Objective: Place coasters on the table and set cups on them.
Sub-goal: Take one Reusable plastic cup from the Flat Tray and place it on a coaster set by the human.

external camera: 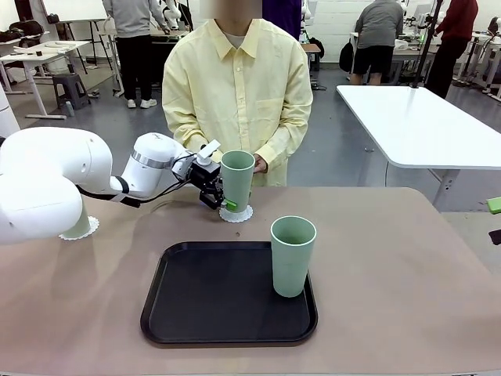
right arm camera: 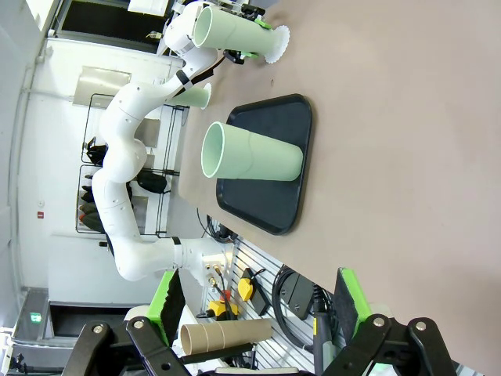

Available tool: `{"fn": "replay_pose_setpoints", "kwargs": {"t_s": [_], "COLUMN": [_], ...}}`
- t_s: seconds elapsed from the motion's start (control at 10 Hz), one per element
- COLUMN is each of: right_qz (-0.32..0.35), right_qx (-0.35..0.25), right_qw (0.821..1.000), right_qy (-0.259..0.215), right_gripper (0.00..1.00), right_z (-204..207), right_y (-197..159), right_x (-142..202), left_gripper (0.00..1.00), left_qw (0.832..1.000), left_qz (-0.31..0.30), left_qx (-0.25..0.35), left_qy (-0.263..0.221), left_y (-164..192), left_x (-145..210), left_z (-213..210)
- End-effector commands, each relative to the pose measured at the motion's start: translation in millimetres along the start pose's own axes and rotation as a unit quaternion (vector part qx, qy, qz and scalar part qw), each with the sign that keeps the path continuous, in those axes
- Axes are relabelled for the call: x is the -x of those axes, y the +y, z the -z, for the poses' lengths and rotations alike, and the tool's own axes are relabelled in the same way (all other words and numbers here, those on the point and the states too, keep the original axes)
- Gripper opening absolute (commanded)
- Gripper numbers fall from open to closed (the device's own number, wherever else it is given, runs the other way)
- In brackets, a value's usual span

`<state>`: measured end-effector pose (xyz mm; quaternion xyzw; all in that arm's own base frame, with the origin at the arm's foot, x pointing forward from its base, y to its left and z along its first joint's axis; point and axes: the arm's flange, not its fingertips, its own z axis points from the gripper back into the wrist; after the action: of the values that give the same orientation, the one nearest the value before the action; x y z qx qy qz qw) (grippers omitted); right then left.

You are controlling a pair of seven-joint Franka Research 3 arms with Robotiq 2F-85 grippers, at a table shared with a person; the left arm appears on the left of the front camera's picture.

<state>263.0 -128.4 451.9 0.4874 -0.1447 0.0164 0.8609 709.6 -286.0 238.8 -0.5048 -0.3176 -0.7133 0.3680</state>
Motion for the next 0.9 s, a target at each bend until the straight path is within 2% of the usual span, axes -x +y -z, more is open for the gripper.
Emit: {"fn": "replay_pose_setpoints", "kwargs": {"t_s": [0.0,0.8], "right_qz": [-0.007,-0.007], "right_qx": [-0.008,-0.008], "right_qw": [1.000,1.000], "right_qy": [0.000,0.000], "right_gripper": [1.00,1.00], "right_z": [0,0], "right_y": [0,0], "right_x": [0,0], "left_gripper": [0.78,0.78], "left_qw": [1.000,0.999], "left_qz": [-0.012,-0.030], "left_qx": [0.005,0.001], "left_qy": [0.017,0.017], "left_y": [18,20], "left_x": [1,14], "left_z": [-4,-6]}}
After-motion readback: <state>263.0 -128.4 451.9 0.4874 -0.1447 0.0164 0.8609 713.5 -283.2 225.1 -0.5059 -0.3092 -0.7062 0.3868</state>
